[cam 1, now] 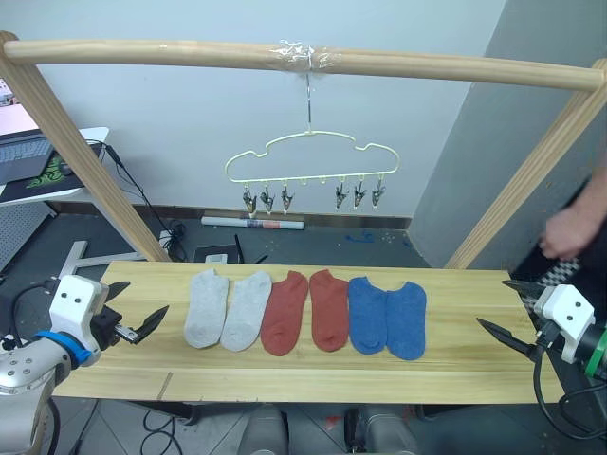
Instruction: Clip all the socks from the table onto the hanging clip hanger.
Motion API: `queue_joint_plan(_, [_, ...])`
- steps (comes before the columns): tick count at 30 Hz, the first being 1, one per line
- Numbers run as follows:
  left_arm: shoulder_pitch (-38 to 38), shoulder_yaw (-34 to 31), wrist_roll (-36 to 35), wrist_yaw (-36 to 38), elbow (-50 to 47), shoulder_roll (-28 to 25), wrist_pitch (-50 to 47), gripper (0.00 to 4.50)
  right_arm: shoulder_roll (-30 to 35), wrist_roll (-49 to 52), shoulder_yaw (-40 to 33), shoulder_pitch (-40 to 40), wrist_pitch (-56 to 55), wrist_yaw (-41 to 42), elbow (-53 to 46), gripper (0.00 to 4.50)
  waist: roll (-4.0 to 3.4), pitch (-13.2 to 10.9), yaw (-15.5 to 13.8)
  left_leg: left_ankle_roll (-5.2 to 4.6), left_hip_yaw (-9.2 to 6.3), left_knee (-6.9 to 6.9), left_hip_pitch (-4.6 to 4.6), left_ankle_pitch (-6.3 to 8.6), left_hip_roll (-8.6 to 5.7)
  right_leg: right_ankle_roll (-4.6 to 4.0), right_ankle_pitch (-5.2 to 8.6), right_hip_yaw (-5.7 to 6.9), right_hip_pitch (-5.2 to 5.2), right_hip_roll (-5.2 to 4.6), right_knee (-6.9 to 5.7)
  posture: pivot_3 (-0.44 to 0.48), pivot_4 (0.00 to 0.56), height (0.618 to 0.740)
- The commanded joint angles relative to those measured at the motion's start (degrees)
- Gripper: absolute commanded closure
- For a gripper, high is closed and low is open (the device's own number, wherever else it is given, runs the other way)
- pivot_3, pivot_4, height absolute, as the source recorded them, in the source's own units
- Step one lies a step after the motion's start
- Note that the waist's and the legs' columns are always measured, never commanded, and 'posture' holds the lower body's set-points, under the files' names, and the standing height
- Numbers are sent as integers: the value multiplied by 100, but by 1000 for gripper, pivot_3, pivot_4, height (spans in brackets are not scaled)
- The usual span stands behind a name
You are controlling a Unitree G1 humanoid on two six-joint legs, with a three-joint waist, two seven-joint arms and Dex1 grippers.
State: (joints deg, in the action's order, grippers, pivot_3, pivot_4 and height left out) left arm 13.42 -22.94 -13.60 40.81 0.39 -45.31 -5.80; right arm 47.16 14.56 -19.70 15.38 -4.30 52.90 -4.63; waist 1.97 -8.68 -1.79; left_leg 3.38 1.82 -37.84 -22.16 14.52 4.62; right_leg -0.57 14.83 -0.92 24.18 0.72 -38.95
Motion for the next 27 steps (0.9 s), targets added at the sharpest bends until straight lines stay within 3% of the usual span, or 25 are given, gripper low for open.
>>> queue_joint_plan(1, [23, -276, -62, 41, -33, -67, 78, 27, 74, -97, -98, -33, -163, -15, -27, 0, 0, 0, 0, 0, 0, 0, 0, 0, 0, 0, 0, 0, 0, 0, 0, 165, 100, 701])
queue_joint_plan(10, [279, -422, -209, 526, -12, -41, 505, 27, -20, -128, -22, -124, -116, -127, -27, 0, 2, 6, -5, 0, 2, -1, 2, 0, -1, 0, 0, -2, -1, 0, -1, 164, 102, 701])
queue_joint_plan(16, [348, -452, -421, 608, -84, -2, 191, 27, -61, -1, -92, -105, 88, -177, -238, 0, 2, 6, -6, 0, 1, -2, 4, 0, 0, 0, 0, -2, -1, 0, -4, 160, 117, 701])
queue_joint_plan(27, [73, -316, -441, 62, -483, 502, 65, 27, -234, 156, 19, 54, 476, -282, -1033, 0, -19, -27, -3, 0, 1, -2, 8, 0, 1, -1, 0, -5, -3, 1, -4, 121, 169, 701])
